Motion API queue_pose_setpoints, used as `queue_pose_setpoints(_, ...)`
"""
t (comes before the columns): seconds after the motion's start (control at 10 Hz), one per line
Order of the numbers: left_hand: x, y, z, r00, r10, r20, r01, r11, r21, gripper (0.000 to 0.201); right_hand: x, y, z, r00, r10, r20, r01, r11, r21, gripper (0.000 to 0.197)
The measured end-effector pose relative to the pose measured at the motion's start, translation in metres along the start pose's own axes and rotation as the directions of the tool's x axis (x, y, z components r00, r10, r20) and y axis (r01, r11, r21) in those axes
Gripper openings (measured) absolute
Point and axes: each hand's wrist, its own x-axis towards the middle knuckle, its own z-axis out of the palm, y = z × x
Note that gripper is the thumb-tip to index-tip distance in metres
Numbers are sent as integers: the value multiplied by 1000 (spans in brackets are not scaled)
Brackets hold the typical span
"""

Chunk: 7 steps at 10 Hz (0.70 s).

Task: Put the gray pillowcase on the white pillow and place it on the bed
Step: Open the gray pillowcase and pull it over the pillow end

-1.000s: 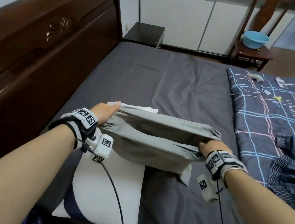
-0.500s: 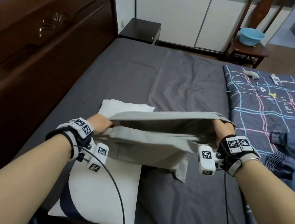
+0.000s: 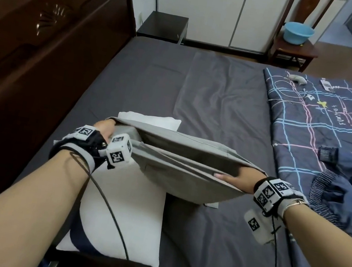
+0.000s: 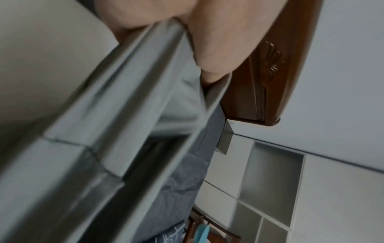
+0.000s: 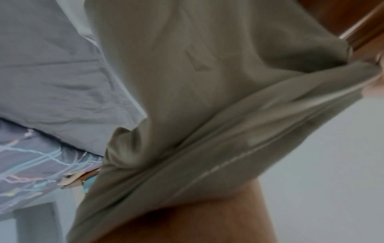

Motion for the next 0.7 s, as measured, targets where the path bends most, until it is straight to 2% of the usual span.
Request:
queue_pose_setpoints(0.1, -25, 7, -1, 999, 34, 38, -30, 995, -95, 33, 8, 13, -1, 1000, -17, -16, 20, 989, 149, 109)
queue_pose_setpoints(0.2, 10, 5, -4, 985, -47, 167, 75, 983, -167, 22, 0, 17, -10, 999, -43, 19, 29, 884, 467, 86)
queue_pose_setpoints(0.3, 31, 6, -9, 988, -71, 136, 99, 972, -212, 34, 15, 26, -24, 993, 53, -107, 7, 869, 496, 72)
queue_pose_setpoints(0.4, 61, 26, -1, 994, -60, 95, 78, 978, -193, 72, 20, 24, -66, 914, 218, -341, -38, 885, 464, 48)
queue_pose_setpoints(0.5, 12, 77, 19, 994, 91, 53, -78, 974, -213, 69, 4, 21, -128, 857, 234, -460, 28, 869, 495, 55)
queue_pose_setpoints(0.6, -59, 122, 38, 967, 254, -27, -254, 946, -202, 54, -10, 25, -169, 787, 283, -548, 18, 877, 480, 67)
queue_pose_setpoints(0.7, -55, 131, 50, 962, 273, -10, -269, 940, -211, 57, -17, 32, -167, 768, 324, -552, -63, 897, 438, 74)
